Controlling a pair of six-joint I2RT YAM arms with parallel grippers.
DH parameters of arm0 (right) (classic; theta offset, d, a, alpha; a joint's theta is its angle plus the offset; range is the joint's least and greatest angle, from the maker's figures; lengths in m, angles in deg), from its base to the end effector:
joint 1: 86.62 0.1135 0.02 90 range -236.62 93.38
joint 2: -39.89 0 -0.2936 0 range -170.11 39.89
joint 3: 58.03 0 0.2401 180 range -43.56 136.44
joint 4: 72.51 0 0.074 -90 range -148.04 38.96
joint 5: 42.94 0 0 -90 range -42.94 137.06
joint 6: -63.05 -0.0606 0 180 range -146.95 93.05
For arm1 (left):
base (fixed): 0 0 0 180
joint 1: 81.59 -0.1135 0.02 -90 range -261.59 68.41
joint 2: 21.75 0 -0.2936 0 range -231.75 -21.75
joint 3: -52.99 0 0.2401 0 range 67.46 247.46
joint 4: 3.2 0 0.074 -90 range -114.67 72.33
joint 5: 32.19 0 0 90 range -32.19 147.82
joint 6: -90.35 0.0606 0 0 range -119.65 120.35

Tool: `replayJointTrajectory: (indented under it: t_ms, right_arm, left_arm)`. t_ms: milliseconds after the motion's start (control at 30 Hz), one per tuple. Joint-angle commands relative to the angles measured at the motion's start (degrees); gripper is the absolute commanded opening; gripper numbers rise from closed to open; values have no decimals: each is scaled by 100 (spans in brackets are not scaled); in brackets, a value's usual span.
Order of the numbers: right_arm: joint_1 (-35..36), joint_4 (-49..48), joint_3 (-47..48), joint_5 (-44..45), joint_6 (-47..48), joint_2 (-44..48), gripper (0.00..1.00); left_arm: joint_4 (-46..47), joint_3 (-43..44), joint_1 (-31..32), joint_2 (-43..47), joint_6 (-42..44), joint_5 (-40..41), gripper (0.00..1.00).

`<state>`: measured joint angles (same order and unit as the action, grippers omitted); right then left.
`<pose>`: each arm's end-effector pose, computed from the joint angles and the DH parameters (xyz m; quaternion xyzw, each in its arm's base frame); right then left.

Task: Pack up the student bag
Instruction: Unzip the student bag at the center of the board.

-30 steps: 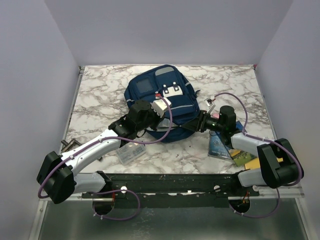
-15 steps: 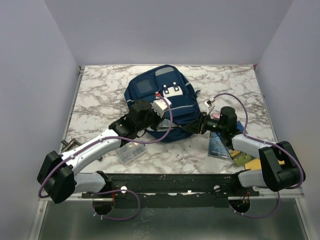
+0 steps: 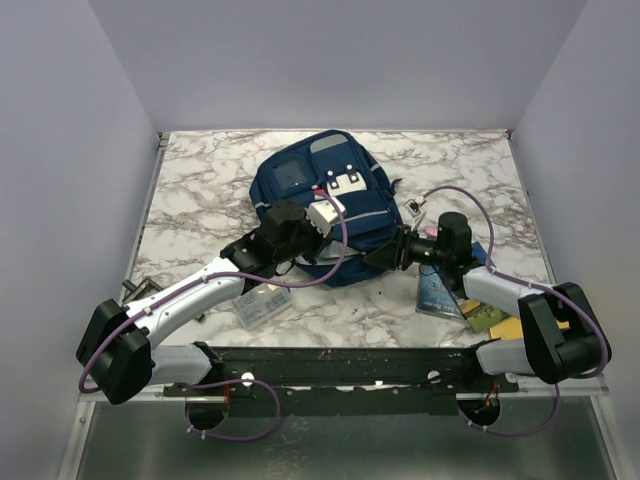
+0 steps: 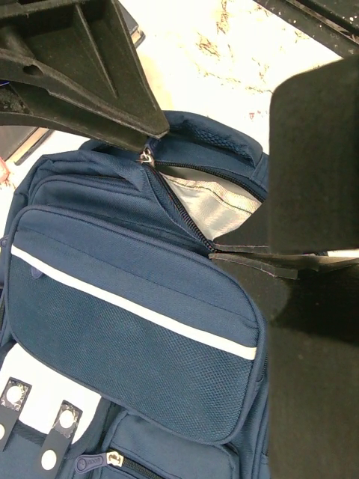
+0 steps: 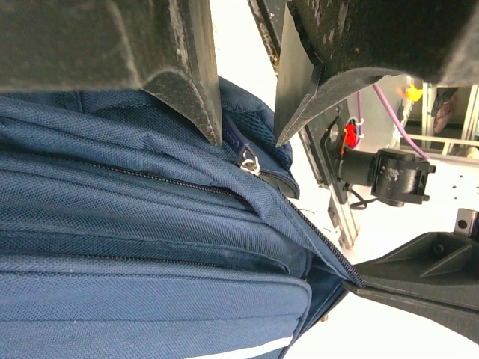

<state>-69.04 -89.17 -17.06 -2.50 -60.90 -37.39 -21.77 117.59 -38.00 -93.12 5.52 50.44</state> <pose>0.2297 0.1212 0.2196 -0.1333 0.7689 0.5359 0.3221 0.2017 -0.2027 0.3060 0.3794 0.7539 -0.2269 0.4861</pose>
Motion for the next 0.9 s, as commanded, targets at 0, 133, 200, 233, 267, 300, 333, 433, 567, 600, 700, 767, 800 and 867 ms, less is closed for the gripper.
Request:
replayJointTrajectory:
  t_ms: [0,133,200,233,267,300,333,433,567,600,700,767,800,867]
  right_arm:
    - [130,662,274,416,528,107,38]
    - [371,1033,431,964,811,142,38]
    - [571,1245,545,1395,960,158,36]
    - [659,1405,617,1697,1045,167,33]
    - [767,1518,654,1926,1119,184,29]
    - [857,1576,687,2210,1175,206,25]
    - [961,1622,706,2505,1189,241,19]
    - [1075,1788,767,2884,1196,319,1]
    - [1085,2200,891,3185,901,609,0]
    - [1089,2214,896,3087,822,671,1]
    - [1098,2202,905,2821,610,792,0]
    - [1110,2153,893,2636,524,785,1]
    - [1115,2144,894,2564,494,767,1]
    - [1123,2116,895,2470,479,708,0]
  left_arm:
    - [445,322,11,49,-72,-163,0]
    - [445,331,9,45,-97,-202,0]
    - [439,340,9,64,-104,-211,0]
    - [436,336,9,72,-108,-212,0]
    - [436,331,9,81,-112,-215,0]
    - [441,331,9,80,-120,-228,0]
    - [436,331,14,83,-121,-229,0]
    - [441,332,10,54,-126,-244,0]
    - [419,356,11,-1,-95,-290,0]
    - [419,393,9,-29,-115,-304,0]
    - [82,559,9,-158,-180,-462,14]
    - [41,620,9,-263,-247,-509,32]
    - [41,630,24,-282,-254,-510,37]
    - [66,614,95,-322,-208,-436,43]
